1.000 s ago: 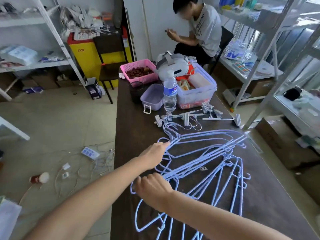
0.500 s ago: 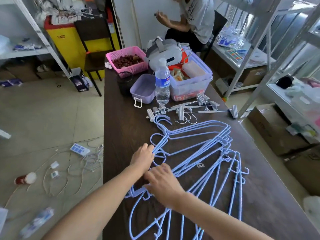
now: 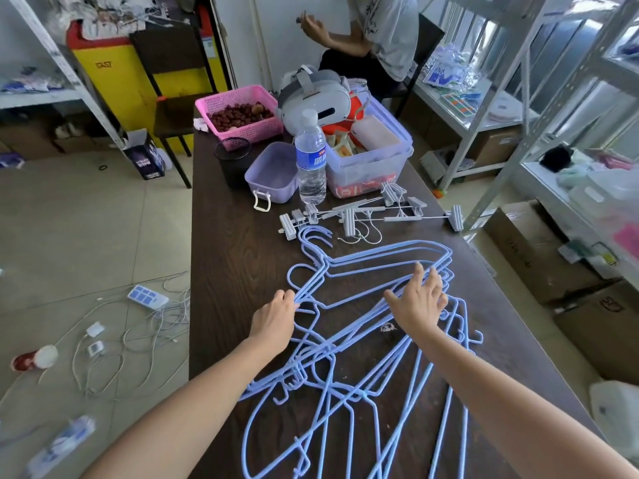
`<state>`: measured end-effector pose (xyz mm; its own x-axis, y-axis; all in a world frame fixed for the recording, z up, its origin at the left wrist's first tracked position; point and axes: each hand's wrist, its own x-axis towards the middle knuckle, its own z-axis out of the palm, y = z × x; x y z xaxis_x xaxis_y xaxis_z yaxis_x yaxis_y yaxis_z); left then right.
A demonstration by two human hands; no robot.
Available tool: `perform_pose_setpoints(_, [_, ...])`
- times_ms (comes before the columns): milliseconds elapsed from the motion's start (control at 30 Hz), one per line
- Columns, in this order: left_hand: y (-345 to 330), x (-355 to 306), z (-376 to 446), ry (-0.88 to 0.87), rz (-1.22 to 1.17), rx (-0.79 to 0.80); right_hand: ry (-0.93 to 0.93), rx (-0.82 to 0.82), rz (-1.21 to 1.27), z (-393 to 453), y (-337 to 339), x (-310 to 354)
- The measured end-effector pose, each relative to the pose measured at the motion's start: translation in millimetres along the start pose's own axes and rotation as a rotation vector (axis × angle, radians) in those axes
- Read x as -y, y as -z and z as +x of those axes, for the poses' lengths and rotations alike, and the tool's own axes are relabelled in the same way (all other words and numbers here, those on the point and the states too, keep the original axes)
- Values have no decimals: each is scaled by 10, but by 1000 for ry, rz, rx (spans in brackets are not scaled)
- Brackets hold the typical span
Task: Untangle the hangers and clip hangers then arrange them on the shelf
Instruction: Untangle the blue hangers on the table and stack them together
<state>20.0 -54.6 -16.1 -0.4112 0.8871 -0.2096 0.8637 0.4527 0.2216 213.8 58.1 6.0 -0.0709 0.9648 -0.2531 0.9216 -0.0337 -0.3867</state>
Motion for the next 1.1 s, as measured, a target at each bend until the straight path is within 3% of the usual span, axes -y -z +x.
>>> perform_pose_setpoints(267, [29, 35, -31, 28, -101, 10, -57, 29, 58, 69, 49, -1])
perform_pose_setpoints(433, [70, -28, -83, 48, -41, 66, -44, 46, 40, 0, 89, -82])
perform_pose_setpoints(633, [107, -60, -168, 14, 5, -27, -42, 53, 50, -25, 126, -144])
perform_pose_setpoints(967, [328, 84, -267, -9, -49, -52, -51, -69, 447, -86, 190, -395])
perform_pose_setpoints(1100, [396, 109, -365, -26, -123, -67, -180, -92, 608, -69, 297, -384])
